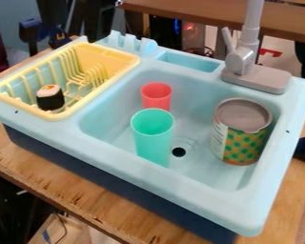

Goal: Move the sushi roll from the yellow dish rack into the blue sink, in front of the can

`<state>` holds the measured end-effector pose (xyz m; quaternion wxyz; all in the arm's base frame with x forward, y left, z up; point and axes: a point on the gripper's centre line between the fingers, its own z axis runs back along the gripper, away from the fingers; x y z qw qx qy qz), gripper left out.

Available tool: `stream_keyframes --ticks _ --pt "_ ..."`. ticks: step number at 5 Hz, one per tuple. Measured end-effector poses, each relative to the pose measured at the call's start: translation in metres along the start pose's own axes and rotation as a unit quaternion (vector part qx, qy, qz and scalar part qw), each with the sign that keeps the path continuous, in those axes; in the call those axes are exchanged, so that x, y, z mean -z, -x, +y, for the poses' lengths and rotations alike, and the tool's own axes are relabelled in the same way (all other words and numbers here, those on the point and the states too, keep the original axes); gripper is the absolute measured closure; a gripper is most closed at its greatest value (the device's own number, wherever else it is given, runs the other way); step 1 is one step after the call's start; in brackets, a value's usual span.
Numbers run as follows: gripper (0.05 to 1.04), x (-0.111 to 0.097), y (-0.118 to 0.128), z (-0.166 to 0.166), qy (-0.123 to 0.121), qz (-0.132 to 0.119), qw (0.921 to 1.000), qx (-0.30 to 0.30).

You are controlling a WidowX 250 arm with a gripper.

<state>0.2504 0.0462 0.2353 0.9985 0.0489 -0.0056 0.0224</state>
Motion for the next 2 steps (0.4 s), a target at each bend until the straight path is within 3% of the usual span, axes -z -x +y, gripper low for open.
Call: stream_keyframes --ticks 1,2 --pt "0.081 0.008 -0.001 -0.001 0.003 0.014 0.9999 0.003" --pt "0.081 0.011 0.002 0.028 0.007 0.012 0.9998 -0.012"
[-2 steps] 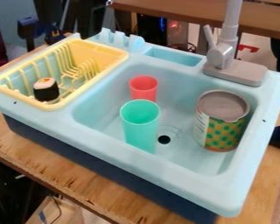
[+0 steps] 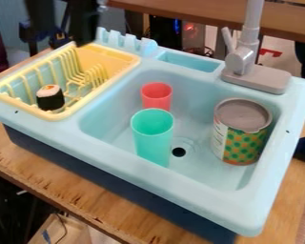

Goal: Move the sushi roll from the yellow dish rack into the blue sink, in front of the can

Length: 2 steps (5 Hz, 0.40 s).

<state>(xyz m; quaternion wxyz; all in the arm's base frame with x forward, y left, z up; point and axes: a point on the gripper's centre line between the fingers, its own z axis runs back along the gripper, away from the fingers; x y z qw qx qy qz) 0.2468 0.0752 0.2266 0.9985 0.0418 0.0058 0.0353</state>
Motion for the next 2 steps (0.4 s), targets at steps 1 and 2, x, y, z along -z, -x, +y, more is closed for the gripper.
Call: stream_keyframes --ticks 1,2 --pt "0.081 0.010 0.001 0.025 0.006 0.011 0.9996 -0.024" --pt "0.081 0.021 -0.004 0.037 0.002 0.015 0.9993 -0.034"
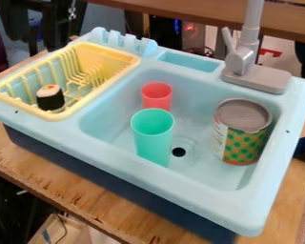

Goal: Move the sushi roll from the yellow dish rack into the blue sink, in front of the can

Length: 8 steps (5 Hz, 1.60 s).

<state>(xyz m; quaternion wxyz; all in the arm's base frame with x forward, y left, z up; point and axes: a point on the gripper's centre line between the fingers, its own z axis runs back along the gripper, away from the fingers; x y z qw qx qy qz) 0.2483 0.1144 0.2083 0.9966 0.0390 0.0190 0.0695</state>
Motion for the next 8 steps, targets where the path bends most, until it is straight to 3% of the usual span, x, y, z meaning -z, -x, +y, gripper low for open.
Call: stream_keyframes --ticks 2,5,6,7,8 --pt "0.081 0.031 -0.008 0.004 -0.006 0.019 0.9986 -0.049" --pt "0.081 0.060 -0.022 0.015 -0.007 0.000 0.9867 -0.162" --pt "0.081 0.067 -0.022 0.020 -0.006 -0.007 0.9763 -0.216" --pt "0.081 0.077 -0.022 0.023 -0.016 -0.001 0.9537 -0.300" --pt "0.081 0.079 -0.022 0.025 -0.023 0.001 0.9379 -0.346"
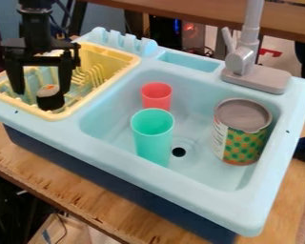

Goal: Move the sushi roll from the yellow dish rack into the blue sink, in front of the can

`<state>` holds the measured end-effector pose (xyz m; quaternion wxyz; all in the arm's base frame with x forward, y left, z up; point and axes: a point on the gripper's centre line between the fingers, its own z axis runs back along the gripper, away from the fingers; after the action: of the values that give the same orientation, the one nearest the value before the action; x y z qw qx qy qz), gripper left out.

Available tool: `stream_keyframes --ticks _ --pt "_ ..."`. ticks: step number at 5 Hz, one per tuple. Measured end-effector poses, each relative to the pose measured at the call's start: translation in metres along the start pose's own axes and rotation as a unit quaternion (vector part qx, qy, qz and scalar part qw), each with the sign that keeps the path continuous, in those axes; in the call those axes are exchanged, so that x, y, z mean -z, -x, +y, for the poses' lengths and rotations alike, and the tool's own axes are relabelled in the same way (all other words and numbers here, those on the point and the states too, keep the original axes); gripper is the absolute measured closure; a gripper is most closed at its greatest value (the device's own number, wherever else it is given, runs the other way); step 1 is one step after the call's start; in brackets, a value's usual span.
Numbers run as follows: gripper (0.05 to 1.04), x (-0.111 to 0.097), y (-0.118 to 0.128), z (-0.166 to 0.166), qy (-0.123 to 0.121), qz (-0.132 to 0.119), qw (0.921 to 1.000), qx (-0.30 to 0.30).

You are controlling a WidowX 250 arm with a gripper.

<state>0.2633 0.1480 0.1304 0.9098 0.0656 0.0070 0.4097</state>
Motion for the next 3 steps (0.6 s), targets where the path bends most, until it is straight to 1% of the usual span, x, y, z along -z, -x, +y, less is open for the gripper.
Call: stream_keyframes --ticks 1,2,3 --pt "0.081 0.007 -0.003 -0.002 0.000 0.002 0.9997 -0.023" --pt "0.081 0.016 -0.006 -0.007 0.007 0.006 0.9993 -0.035" --pt "0.137 0.023 -0.008 -0.014 0.019 0.009 0.9990 -0.039"
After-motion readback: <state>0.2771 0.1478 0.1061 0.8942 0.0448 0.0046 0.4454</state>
